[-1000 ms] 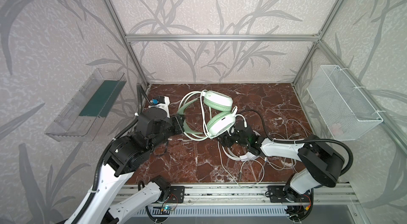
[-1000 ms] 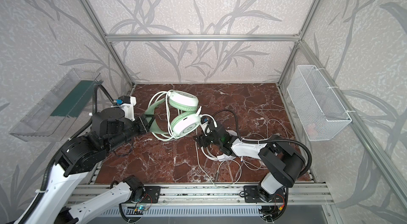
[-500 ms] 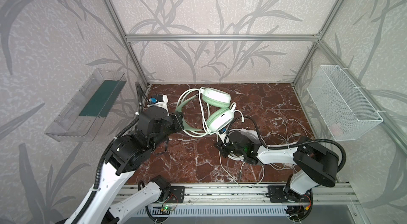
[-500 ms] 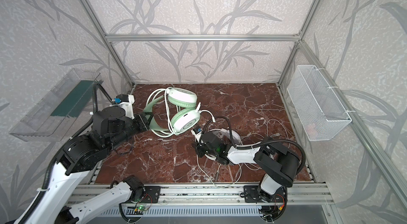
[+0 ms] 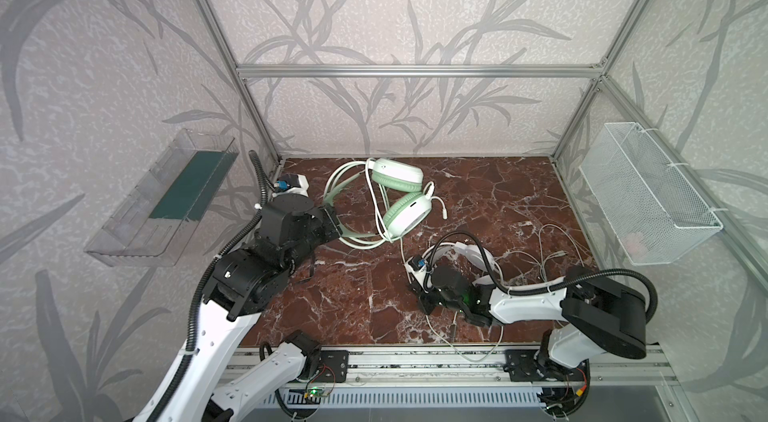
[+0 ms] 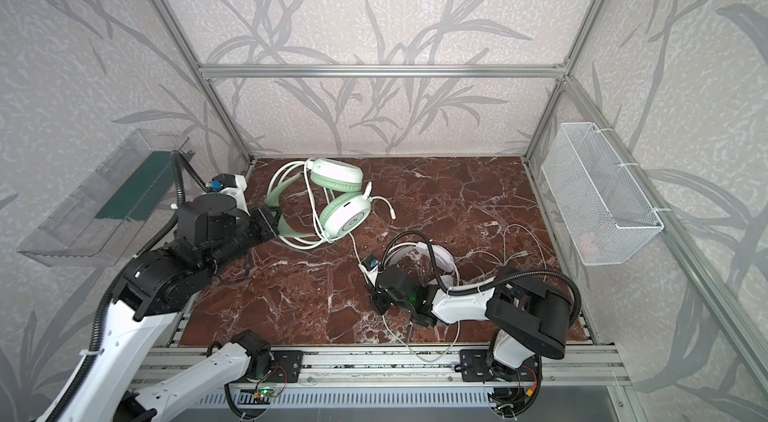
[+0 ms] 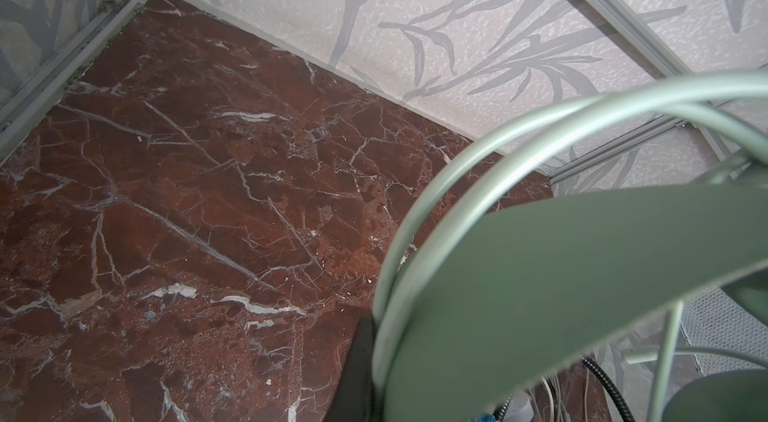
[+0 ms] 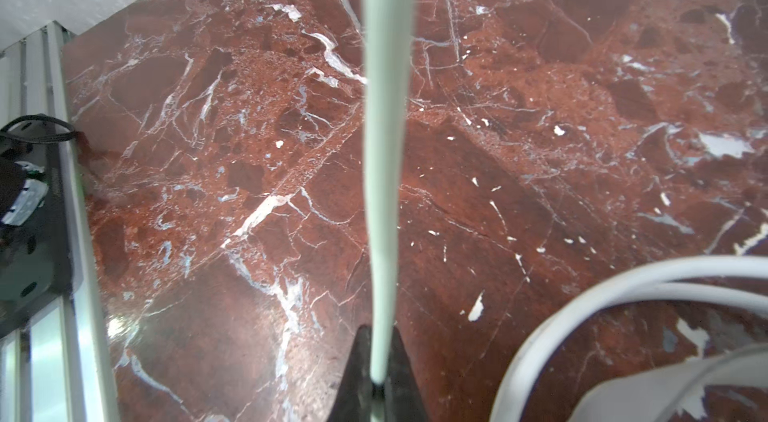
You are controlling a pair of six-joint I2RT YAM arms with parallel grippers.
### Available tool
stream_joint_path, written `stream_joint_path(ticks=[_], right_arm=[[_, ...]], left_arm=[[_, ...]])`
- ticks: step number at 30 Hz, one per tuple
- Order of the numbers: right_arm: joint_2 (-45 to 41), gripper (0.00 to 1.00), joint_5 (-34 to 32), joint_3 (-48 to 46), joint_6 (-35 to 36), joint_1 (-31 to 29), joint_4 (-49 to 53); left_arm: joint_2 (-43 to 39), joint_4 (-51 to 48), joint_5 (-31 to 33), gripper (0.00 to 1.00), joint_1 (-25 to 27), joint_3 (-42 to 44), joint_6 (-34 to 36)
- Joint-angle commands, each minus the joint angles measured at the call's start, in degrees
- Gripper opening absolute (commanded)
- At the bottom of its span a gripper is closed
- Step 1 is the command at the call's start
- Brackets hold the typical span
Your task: Wrap the headphones
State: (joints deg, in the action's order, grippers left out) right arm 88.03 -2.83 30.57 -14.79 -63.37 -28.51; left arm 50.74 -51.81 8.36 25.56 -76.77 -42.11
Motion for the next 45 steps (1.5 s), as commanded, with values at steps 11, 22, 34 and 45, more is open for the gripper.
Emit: stream_joint_path(ticks=[11, 22, 34, 45], right_arm=[[-12.43, 0.0, -3.84, -0.91, 3.04, -6.74, 11.09], [-18.77, 0.0, -11.66, 9.99, 14.71, -17.03, 27.39], [-27.17, 0.0, -19.05, 20.73, 33.66, -23.11, 36.08], [-26.95, 0.0, -33.63, 25.55, 61.08, -22.93, 31.04]], left_arm=[[3.57, 2.15, -4.6, 0.0, -12.11, -0.36, -0.3], [6.86, 0.27, 1.43, 0.0, -16.59, 3.67, 4.94], [11.33, 1.59, -0.17, 0.0, -17.04, 10.76, 10.36], [12.35, -0.71, -5.19, 0.0, -13.98, 17.23, 15.22]])
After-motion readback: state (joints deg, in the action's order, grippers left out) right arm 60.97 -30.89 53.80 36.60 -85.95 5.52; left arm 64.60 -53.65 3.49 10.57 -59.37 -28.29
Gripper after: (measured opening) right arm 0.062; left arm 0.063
